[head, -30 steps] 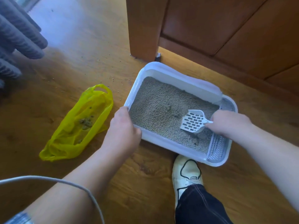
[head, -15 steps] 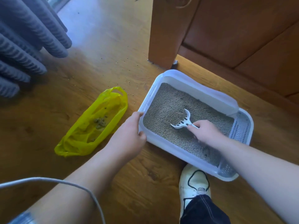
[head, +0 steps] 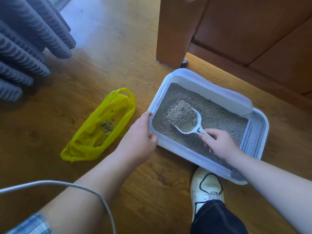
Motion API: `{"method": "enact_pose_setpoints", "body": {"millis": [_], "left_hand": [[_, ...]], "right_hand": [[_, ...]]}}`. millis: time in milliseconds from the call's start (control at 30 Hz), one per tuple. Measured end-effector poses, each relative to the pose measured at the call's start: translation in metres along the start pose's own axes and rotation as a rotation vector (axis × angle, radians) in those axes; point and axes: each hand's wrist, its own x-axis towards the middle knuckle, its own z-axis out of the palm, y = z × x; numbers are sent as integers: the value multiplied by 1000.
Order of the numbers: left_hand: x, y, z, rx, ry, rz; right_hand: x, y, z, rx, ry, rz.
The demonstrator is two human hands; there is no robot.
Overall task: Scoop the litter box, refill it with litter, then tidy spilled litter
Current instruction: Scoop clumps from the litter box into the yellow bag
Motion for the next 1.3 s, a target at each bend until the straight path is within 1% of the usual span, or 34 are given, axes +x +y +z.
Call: {"method": "enact_pose_setpoints", "body": {"millis": [467,800,1067,1300], "left_hand": [[4,-1,2,0,-3,-2],[2,2,2,2,-14,-20],[0,5,2,21,-24,-23],[-2,6,2,41,-48,-29]], "right_hand": [[-15,1,-7,79,15,-9],[-15,-4,-10,123,62,-29],[-12,1,-11,44,63,-64],[-16,0,-13,-19,48,-49]]}}
